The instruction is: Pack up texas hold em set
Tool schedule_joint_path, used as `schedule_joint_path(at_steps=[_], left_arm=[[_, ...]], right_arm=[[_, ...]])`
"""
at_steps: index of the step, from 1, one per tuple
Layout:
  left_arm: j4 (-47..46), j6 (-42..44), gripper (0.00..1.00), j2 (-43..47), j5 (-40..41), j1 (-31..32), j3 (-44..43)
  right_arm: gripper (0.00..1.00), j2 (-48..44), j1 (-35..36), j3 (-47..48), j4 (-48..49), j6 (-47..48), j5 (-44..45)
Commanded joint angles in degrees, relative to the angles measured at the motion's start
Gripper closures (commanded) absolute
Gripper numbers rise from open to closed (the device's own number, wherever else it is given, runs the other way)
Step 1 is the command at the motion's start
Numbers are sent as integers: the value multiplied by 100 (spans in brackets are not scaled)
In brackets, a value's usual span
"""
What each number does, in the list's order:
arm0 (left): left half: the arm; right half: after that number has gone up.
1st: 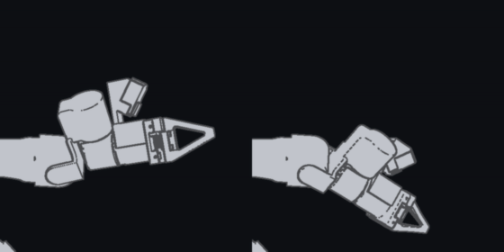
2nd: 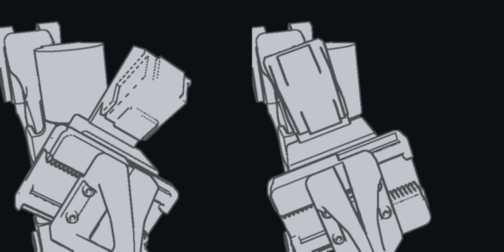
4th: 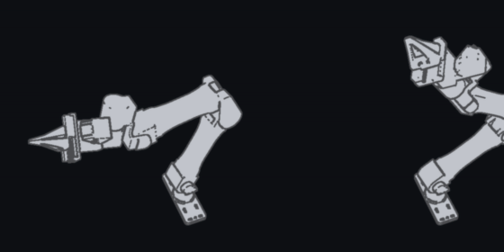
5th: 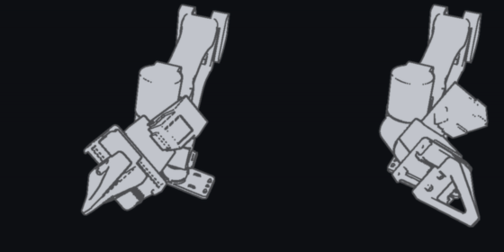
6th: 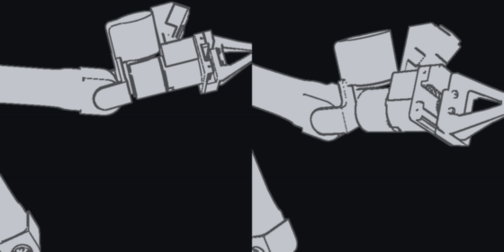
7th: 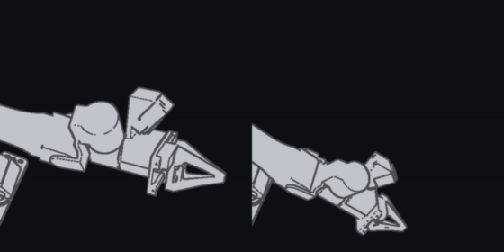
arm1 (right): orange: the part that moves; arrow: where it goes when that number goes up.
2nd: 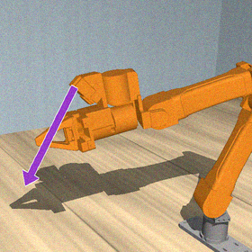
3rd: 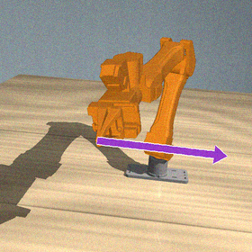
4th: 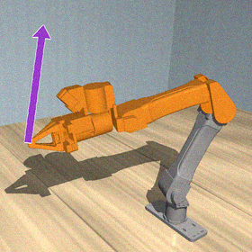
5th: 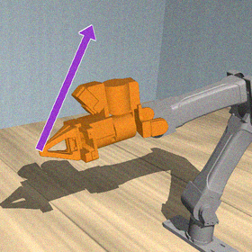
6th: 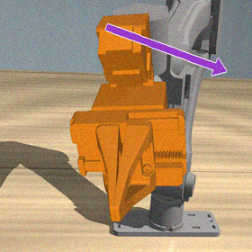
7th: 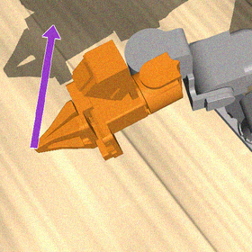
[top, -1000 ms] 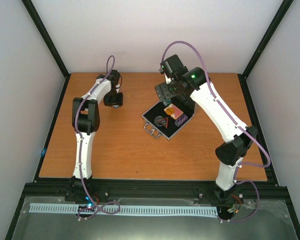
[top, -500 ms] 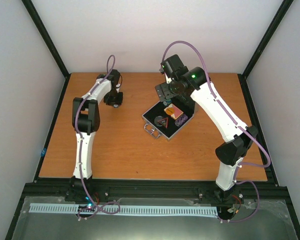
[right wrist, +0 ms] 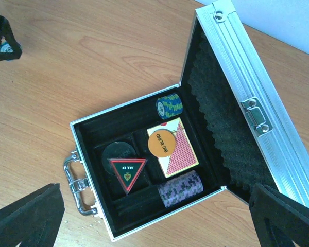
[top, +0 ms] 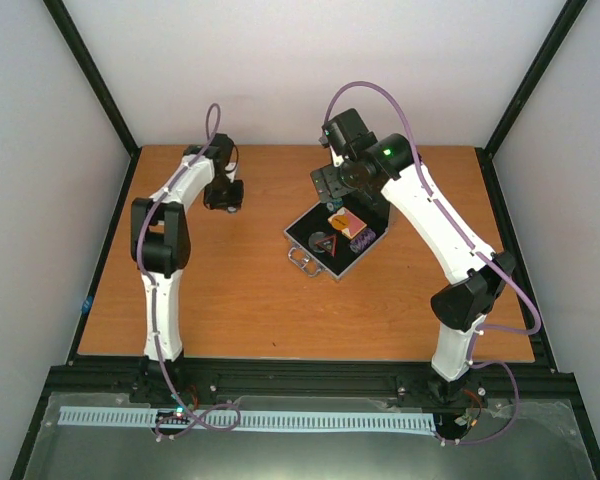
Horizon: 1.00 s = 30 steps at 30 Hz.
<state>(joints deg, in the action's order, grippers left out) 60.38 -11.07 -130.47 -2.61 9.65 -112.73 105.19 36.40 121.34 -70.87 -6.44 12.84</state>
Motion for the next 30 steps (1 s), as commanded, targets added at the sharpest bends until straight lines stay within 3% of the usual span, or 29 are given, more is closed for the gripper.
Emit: schedule_joint_path(at_steps=[1, 8, 12, 14, 15, 18, 20, 24, 30], left_arm=[[-102, -150, 69, 524, -563, -7, 157], [-496, -536, 69, 1017, -1496, 13, 656], [-576, -629, 68, 1160, -1405, 46, 787], [-535, -633, 60, 1218, -991, 46, 804], [-509, -633, 47, 1233, -758, 46, 794], [-431, -638, 39, 1183, -176, 46, 721], [-364, -641, 27, 1044, 51, 46, 592], [-190, -653, 25, 530, 78, 46, 327], [-493, -735, 24, 353, 342, 38, 720]], right_arm=[[0, 38, -36, 8, 51, 54, 45], [0, -10, -46, 3, 54, 46, 100], [0, -40, -59, -6, 52, 58, 63], [0, -63, -53, -25, 55, 50, 52], [0, -72, -56, -27, 56, 54, 52], [0, -115, -54, -101, 49, 64, 48], [0, -149, -54, -165, 47, 72, 43], [0, -215, -54, -216, 55, 85, 56], [0, -350, -59, -383, 49, 97, 104]])
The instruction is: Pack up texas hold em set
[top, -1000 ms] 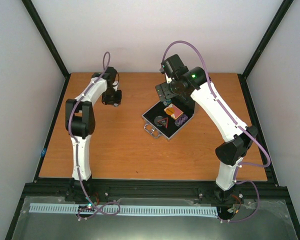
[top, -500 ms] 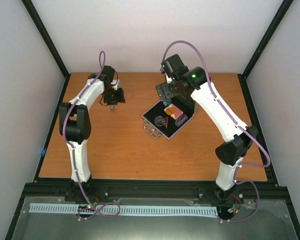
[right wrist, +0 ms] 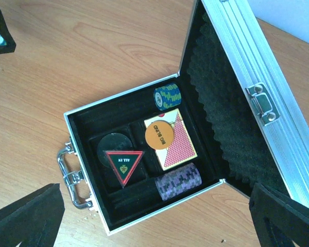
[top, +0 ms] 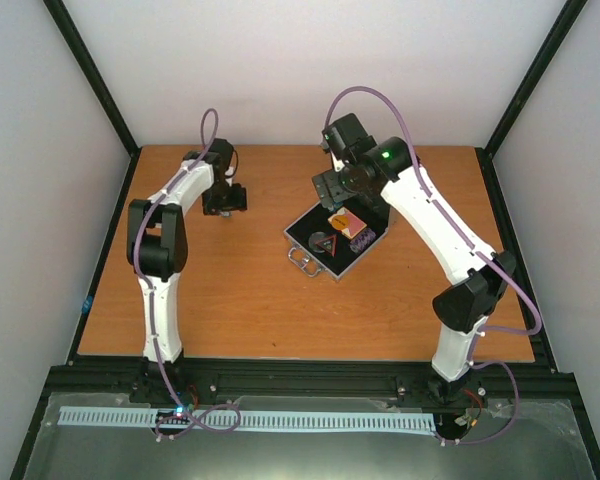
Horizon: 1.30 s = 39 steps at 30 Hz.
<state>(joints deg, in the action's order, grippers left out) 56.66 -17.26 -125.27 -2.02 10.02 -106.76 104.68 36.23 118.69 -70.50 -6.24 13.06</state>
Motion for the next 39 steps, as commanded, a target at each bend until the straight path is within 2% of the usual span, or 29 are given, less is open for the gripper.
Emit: schedule_joint_path(at_steps=[1, 12, 22, 26, 32, 39], left_arm=[[-128, -127, 24, -210, 330, 2, 133], [-239, -21, 24, -533, 825, -13, -23], [-278, -22, 26, -1060, 734, -79, -512], [-182, 10, 30, -1142, 630, -87, -597], [-355, 58, 43, -820, 509, -86, 145], [-570, 109, 49, -415, 452, -84, 858]], right_arm=[[0, -333, -42, -153, 16, 87, 83], [0, -384, -46, -257, 23, 102, -4], [0, -400, -46, -263, -29, 97, -31], [0, -419, -50, -287, -51, 84, -3], [0, -398, -51, -271, -64, 71, 35], [0, -350, -46, -247, -27, 67, -11]])
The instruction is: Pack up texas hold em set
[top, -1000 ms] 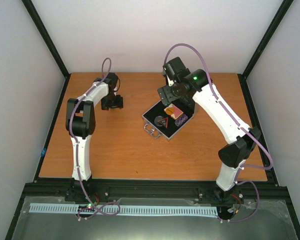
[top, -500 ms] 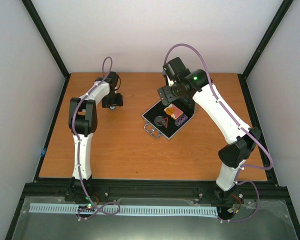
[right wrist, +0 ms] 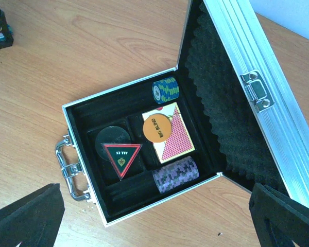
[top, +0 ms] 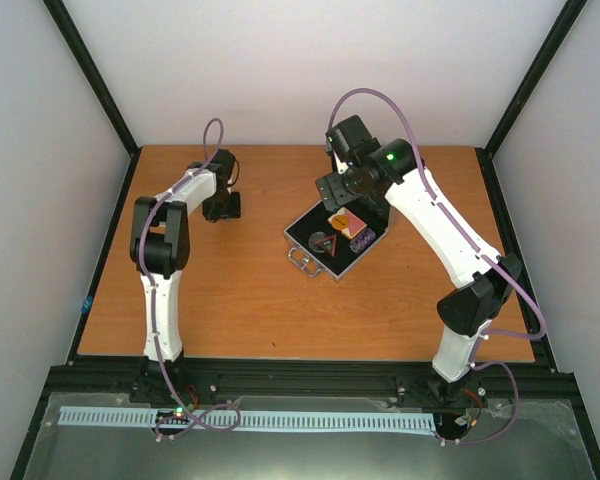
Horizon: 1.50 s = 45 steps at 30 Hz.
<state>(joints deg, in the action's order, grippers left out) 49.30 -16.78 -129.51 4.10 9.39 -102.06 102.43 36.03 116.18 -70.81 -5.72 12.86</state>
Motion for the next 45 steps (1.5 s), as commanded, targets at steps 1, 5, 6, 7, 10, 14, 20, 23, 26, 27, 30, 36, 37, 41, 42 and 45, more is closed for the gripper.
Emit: schedule_joint_path(at_steps=[1, 5, 6, 7, 10, 14, 20, 23, 26, 27, 30, 36, 37, 41, 42, 45], left_arm=[[153, 69, 51, 11, -169, -24, 429], [92, 121, 59, -66, -172, -22, 464], [73, 126, 61, -86, -158, -23, 451], [41, 133, 62, -100, -137, -20, 443], [12, 131, 40, -157, -33, -25, 291], [180, 182, 32, -336, -36, -24, -116], [403, 244, 34, -539, -11, -24, -555], [450, 256, 43, -592, -32, -25, -616], [489, 262, 49, -531, -75, -25, -542], [485, 283, 49, -485, -71, -25, -479], [424, 314, 52, -306, -35, -25, -219], [350, 324, 61, -108, -100, -25, 81], [342, 328, 61, -49, -122, -24, 107], [287, 337, 62, 237, -129, -25, 189], [271, 333, 65, 309, -152, -25, 202], [234, 325, 70, 505, -245, -25, 229]], right_arm=[[0, -115, -26, 10, 12, 22, -6], [0, -91, -26, 22, 8, 12, -38], [0, -96, -26, 19, 0, 9, -38], [0, -100, -26, 4, -2, 9, -38], [0, -101, -27, -14, -5, 18, -47], [0, -93, -26, 0, 0, 34, -39], [0, -69, -26, 1, 9, 42, -33], [0, -73, -29, 8, 8, 44, -17], [0, -80, -26, 9, 3, 44, -3], [0, -83, -27, 9, 5, 44, -3], [0, -83, -26, 16, 10, 44, -3], [0, -57, -26, 21, 48, 40, -45], [0, -49, -26, 20, 45, 44, -61], [0, -48, -28, 4, 34, 35, -67], [0, -48, -26, 7, 39, 40, -57], [0, -57, -27, 5, 46, 49, -41]])
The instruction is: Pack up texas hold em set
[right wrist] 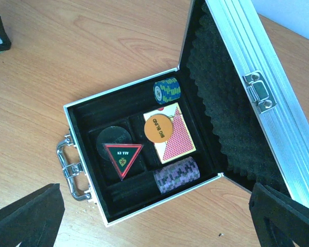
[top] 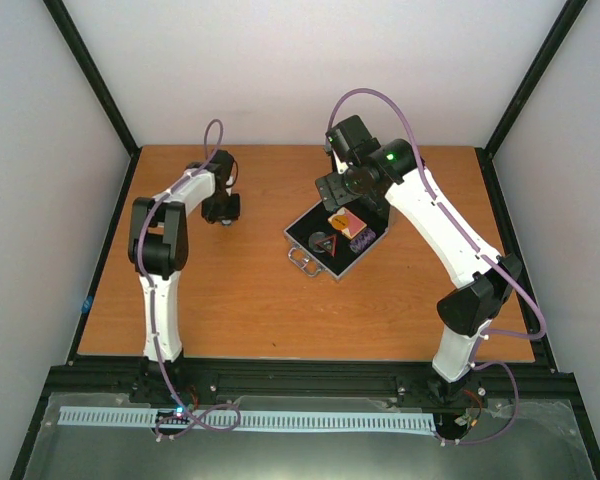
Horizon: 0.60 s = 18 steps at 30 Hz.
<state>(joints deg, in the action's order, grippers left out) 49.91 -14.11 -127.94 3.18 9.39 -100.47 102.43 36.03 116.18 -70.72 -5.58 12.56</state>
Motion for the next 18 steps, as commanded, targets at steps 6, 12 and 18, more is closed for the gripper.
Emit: schedule_joint_path(at_steps=[6, 12, 18], left_arm=[[201, 35, 73, 664, -330, -25, 56], [164, -97, 73, 1029, -830, -16, 65], [-16, -290, 73, 1340, -1365, 5, 169]], right_arm=[[0, -39, -31, 27, 50, 40, 0], [0, -23, -26, 39, 58, 40, -17], [0, -63, -29, 55, 25, 32, 13]])
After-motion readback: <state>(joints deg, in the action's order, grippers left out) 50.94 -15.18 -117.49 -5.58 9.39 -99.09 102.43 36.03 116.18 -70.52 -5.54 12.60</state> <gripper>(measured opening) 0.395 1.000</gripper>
